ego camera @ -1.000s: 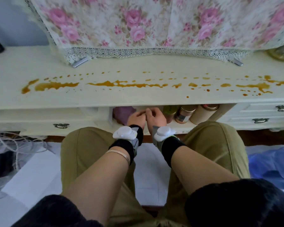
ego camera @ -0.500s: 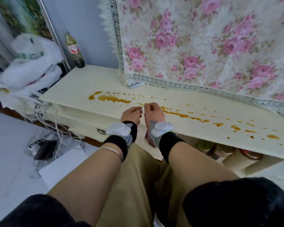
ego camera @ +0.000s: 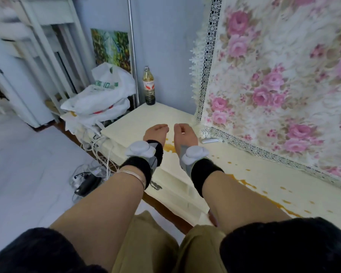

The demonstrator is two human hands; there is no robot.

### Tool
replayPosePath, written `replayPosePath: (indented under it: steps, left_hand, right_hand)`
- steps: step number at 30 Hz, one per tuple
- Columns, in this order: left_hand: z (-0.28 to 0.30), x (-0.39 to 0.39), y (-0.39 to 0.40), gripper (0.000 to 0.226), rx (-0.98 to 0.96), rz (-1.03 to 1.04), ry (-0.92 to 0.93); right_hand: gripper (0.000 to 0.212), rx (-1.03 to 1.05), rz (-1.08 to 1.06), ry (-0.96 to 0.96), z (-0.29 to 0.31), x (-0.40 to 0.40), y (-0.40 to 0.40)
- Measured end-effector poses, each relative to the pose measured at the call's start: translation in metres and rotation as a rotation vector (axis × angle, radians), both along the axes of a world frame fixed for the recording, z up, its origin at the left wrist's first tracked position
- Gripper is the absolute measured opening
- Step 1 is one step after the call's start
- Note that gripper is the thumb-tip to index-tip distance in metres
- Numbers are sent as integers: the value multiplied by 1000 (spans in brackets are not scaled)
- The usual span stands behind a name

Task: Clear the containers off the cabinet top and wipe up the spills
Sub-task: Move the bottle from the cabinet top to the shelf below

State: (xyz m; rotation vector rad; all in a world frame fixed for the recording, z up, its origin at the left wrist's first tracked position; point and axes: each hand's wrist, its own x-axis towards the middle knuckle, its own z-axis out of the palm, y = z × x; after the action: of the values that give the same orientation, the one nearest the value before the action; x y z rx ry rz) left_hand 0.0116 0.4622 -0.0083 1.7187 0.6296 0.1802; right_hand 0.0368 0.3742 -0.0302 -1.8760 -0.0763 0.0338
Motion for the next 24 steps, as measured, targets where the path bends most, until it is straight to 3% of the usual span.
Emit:
replayPosePath:
  steps: [6, 17, 22, 24]
  left_hand:
    - [18, 57, 56, 34, 51, 75, -24]
    - [-16, 209, 157, 39, 89, 145, -27]
    - [5, 254, 179, 43, 91, 151, -35]
    - [20, 274, 191, 41, 101, 128, 39]
  right_hand:
    - [30, -8, 84, -36, 4, 67, 60]
    - [26, -110, 142, -115, -25, 229, 150]
    - [23, -126, 129, -140, -12, 269, 178]
    - [32, -109, 115, -123, 9, 285, 194]
